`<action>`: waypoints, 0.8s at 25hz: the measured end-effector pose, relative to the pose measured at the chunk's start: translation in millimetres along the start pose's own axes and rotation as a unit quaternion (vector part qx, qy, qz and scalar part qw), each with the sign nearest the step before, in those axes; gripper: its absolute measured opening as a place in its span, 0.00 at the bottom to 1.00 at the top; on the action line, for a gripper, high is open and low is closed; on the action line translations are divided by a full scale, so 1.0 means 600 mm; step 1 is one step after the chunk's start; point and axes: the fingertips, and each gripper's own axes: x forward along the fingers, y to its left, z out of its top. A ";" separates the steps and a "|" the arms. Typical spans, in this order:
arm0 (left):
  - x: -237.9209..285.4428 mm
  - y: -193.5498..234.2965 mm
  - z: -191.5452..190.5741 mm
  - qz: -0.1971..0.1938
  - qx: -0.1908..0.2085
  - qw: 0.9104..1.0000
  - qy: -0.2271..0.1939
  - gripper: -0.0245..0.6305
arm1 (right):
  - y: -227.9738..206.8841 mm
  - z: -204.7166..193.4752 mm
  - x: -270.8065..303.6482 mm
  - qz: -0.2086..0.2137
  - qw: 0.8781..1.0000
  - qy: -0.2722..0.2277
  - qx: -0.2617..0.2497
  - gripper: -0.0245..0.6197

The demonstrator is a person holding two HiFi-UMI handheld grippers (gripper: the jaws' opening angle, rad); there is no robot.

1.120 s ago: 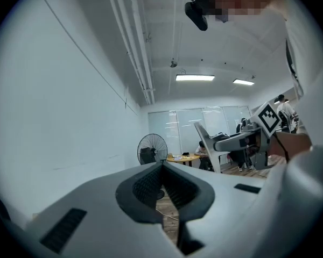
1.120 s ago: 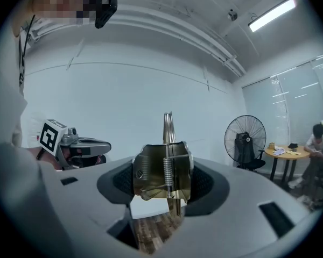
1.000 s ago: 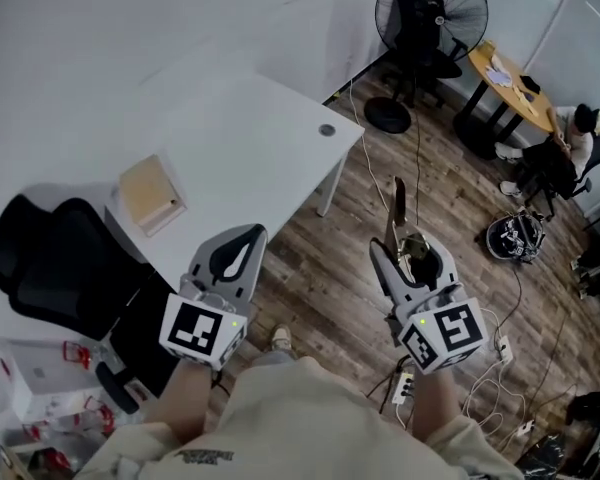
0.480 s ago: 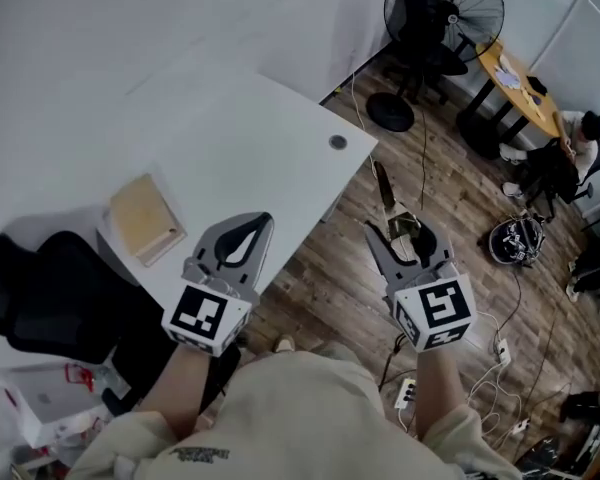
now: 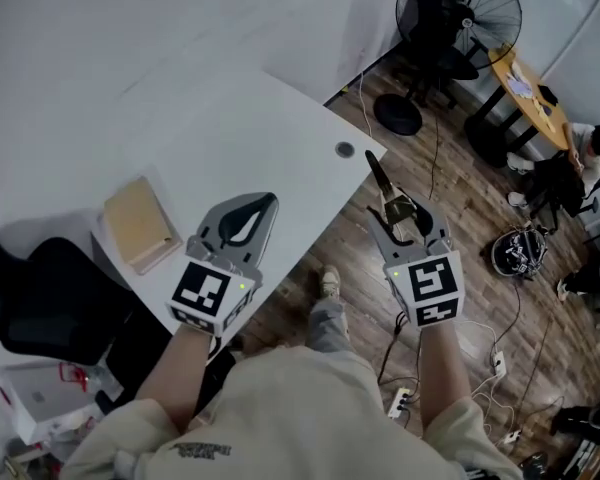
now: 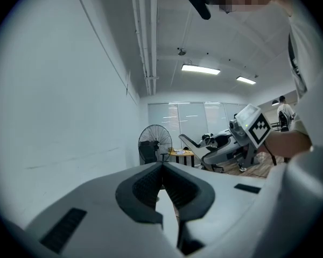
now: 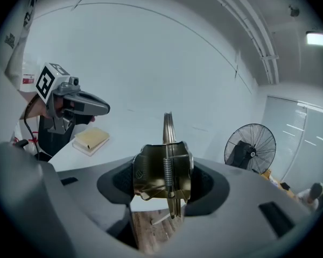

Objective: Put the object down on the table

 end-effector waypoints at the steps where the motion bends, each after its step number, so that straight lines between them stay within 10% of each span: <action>1: 0.012 0.005 -0.003 0.004 0.001 1.000 0.001 0.07 | -0.006 -0.008 0.014 0.004 1.000 0.004 -0.005 0.40; 20: 0.338 0.114 -0.079 0.092 -0.050 0.990 0.090 0.07 | -0.215 -0.133 0.343 0.127 0.987 0.079 -0.061 0.40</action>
